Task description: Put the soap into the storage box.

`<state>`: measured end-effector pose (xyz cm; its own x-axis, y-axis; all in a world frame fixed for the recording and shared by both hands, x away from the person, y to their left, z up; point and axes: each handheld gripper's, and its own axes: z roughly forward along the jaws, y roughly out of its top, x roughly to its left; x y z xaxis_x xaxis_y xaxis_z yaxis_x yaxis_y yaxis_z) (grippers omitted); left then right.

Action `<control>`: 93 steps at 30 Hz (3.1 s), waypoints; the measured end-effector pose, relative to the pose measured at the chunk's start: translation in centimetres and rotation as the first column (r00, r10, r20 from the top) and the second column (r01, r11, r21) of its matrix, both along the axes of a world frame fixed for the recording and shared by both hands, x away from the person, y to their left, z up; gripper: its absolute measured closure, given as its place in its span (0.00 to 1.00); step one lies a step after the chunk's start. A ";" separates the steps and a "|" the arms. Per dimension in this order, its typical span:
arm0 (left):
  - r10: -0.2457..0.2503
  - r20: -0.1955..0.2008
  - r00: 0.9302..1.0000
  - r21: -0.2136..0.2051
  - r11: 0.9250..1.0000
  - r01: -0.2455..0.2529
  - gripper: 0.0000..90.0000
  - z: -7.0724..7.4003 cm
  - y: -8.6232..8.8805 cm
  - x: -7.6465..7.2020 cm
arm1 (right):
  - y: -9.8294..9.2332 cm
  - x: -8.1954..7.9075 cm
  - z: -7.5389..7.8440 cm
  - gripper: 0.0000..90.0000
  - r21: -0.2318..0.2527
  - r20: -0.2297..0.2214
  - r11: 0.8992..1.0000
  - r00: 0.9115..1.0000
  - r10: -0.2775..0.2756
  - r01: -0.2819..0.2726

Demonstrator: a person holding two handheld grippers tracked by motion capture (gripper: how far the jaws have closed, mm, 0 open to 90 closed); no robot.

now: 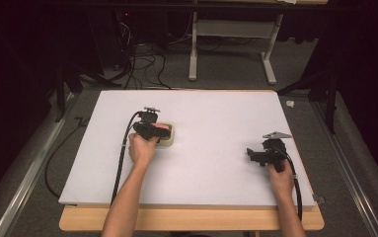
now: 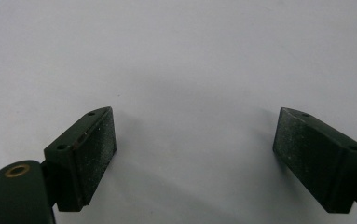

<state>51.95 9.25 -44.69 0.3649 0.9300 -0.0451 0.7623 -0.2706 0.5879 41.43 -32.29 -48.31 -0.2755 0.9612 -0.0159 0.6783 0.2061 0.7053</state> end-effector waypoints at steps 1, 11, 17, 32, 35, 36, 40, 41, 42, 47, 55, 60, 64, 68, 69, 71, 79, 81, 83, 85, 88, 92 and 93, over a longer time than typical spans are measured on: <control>0.000 -0.001 1.000 -0.001 1.000 0.000 0.15 0.0 0.0 0.0 | 0.0 0.0 0.0 0.15 0.000 0.000 1.000 1.000 0.000 0.000; 0.002 0.028 1.000 0.008 1.000 -0.002 0.15 0.3 0.0 -0.2 | 0.0 0.0 0.0 0.15 0.000 0.000 1.000 1.000 0.000 0.000; -0.007 0.053 0.999 -0.004 1.000 0.007 0.15 1.1 0.3 -0.7 | 0.0 0.0 0.0 0.15 0.000 0.000 1.000 1.000 0.000 0.000; -0.046 0.109 0.993 -0.027 0.998 0.049 0.16 2.9 0.5 -2.1 | 0.0 0.0 0.0 0.15 0.001 0.000 1.000 1.000 0.000 0.000; -0.048 0.123 0.991 -0.029 0.998 0.052 0.16 3.3 0.6 -2.4 | 0.0 0.0 0.0 0.15 0.000 0.000 1.000 1.000 0.000 0.000; -0.049 0.127 0.991 -0.030 0.998 0.053 0.16 3.5 0.7 -2.5 | 0.0 0.0 0.0 0.15 0.001 0.000 1.000 1.000 0.000 0.000; -0.053 0.138 0.989 -0.036 0.998 0.059 0.16 3.8 0.8 -2.9 | 0.0 0.0 0.0 0.15 0.001 0.000 1.000 1.000 0.000 0.000; -0.056 0.143 0.988 -0.037 0.997 0.061 0.16 4.0 0.9 -3.0 | 0.0 0.0 0.0 0.15 0.001 0.000 1.000 1.000 0.000 0.000; -0.059 0.150 0.987 -0.034 0.997 0.065 0.16 4.1 0.9 -3.2 | 0.0 0.0 0.0 0.15 0.001 0.000 1.000 1.000 0.000 0.000; -0.072 0.163 0.984 -0.040 0.996 0.079 0.16 4.5 1.1 -3.9 | 0.0 0.0 0.0 0.15 0.001 0.000 1.000 1.000 0.000 0.000; -0.079 0.180 0.981 -0.048 0.995 0.089 0.16 4.8 1.6 -4.6 | 0.0 0.0 0.0 0.15 0.001 0.000 1.000 1.000 0.000 0.000; -0.082 0.192 0.978 -0.054 0.994 0.093 0.16 5.0 2.1 -5.3 | 0.0 0.0 0.0 0.15 0.002 0.000 1.000 1.000 -0.001 0.001; -0.084 0.201 0.976 -0.055 0.994 0.097 0.16 5.3 2.4 -5.8 | 0.0 0.0 0.0 0.15 0.001 0.000 1.000 1.000 0.000 0.000; -0.087 0.204 0.975 -0.061 0.993 0.101 0.16 5.4 2.9 -6.3 | 0.0 0.0 0.0 0.15 0.001 -0.001 1.000 1.000 0.000 0.000; -0.086 0.203 0.975 -0.064 0.993 0.101 0.17 5.4 3.0 -6.4 | 0.0 0.0 0.0 0.15 0.001 -0.001 1.000 1.000 0.000 0.000; -0.088 0.202 0.975 -0.065 0.993 0.103 0.17 5.4 3.2 -6.7 | 0.0 0.0 0.0 0.15 0.001 0.000 1.000 1.000 0.000 0.000; -0.086 0.212 0.973 -0.083 0.991 0.106 0.17 5.5 4.1 -7.9 | 0.0 0.0 0.0 0.15 0.001 -0.001 1.000 1.000 -0.001 0.001; -0.087 0.213 0.973 -0.084 0.991 0.107 0.17 5.5 4.3 -8.1 | 0.0 0.0 0.0 0.15 0.001 0.000 1.000 1.000 0.000 0.000; -0.086 0.216 0.973 -0.088 0.990 0.107 0.17 5.6 4.5 -8.4 | 0.0 0.0 0.0 0.15 0.000 0.000 1.000 1.000 -0.001 0.001; -0.083 0.218 0.972 -0.095 0.990 0.106 0.17 5.6 4.7 -8.6 | 0.0 0.0 0.0 0.15 0.002 0.000 1.000 1.000 -0.001 0.001; -0.082 0.221 0.972 -0.095 0.990 0.105 0.17 5.6 5.0 -8.9 | 0.0 0.0 0.0 0.15 0.000 0.000 1.000 1.000 0.000 0.000; -0.076 0.232 0.970 -0.107 0.989 0.103 0.17 5.6 5.4 -9.3 | 0.0 0.0 0.0 0.15 0.001 0.000 1.000 1.000 0.000 0.000; -0.075 0.230 0.970 -0.108 0.989 0.102 0.17 5.6 5.5 -9.4 | 0.0 0.0 0.0 0.15 0.001 -0.001 1.000 1.000 -0.001 0.001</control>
<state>42.55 14.74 -39.09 0.4590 0.8864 -0.0596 0.5830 -0.2499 0.7731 41.43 -32.29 -48.31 -0.2750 0.9613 -0.0149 0.6788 0.2051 0.7051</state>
